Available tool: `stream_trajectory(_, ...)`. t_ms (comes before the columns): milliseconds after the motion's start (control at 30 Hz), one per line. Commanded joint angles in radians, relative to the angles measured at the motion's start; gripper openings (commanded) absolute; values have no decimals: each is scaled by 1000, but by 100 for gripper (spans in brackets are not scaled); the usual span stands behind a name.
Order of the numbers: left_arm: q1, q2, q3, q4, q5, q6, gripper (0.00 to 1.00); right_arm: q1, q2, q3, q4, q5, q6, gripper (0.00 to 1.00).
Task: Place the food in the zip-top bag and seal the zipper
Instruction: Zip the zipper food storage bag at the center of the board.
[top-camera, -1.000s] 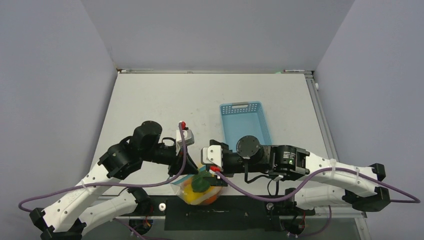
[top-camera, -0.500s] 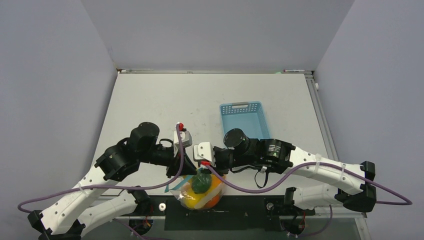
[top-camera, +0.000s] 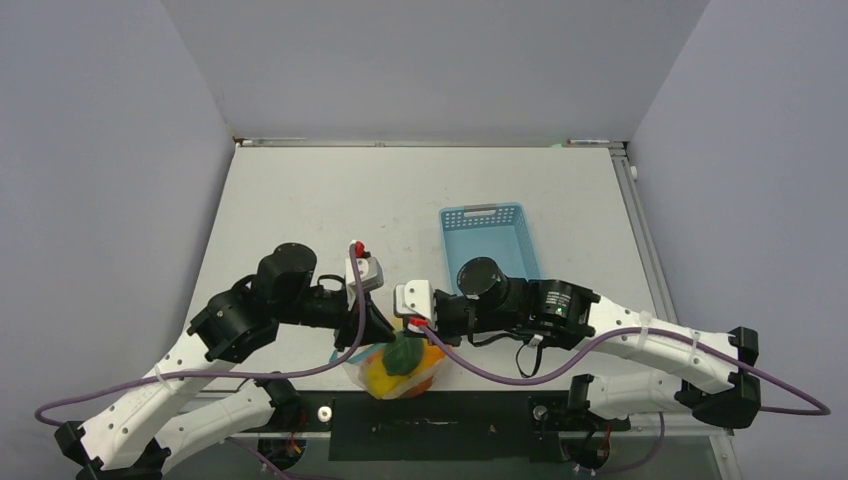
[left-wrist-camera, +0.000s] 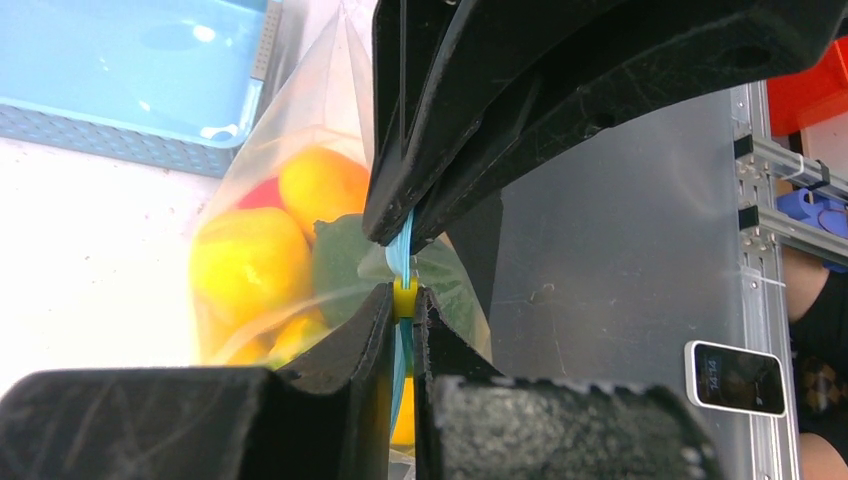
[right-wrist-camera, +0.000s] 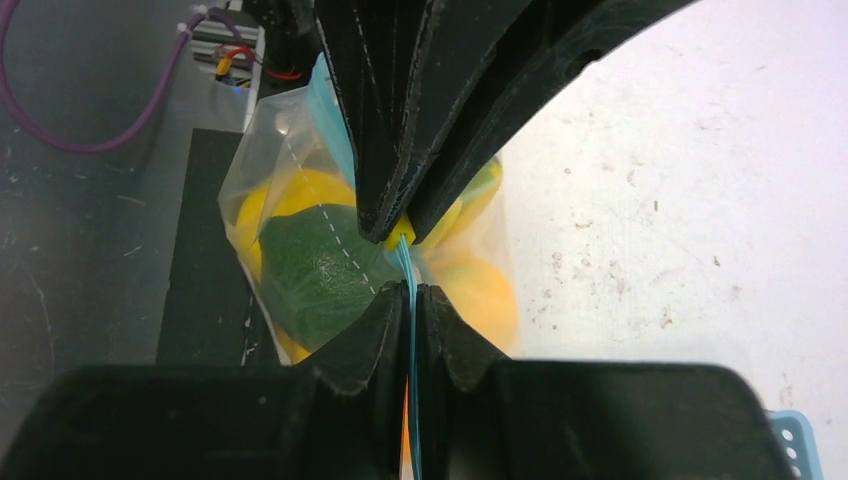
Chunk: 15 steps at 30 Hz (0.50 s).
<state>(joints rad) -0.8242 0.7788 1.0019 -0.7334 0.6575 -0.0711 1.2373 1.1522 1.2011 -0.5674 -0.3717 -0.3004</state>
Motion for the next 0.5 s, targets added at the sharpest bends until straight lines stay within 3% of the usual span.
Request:
stream_trajectory(0, -7, -23, 54, -11, -32, -1, 0, -10, -104, -19, 62, 160, 50, 5)
stream_trajectory(467, -7, -48, 81, -67, -128, 15, 0, -10, -233, -77, 66, 362, 115, 5)
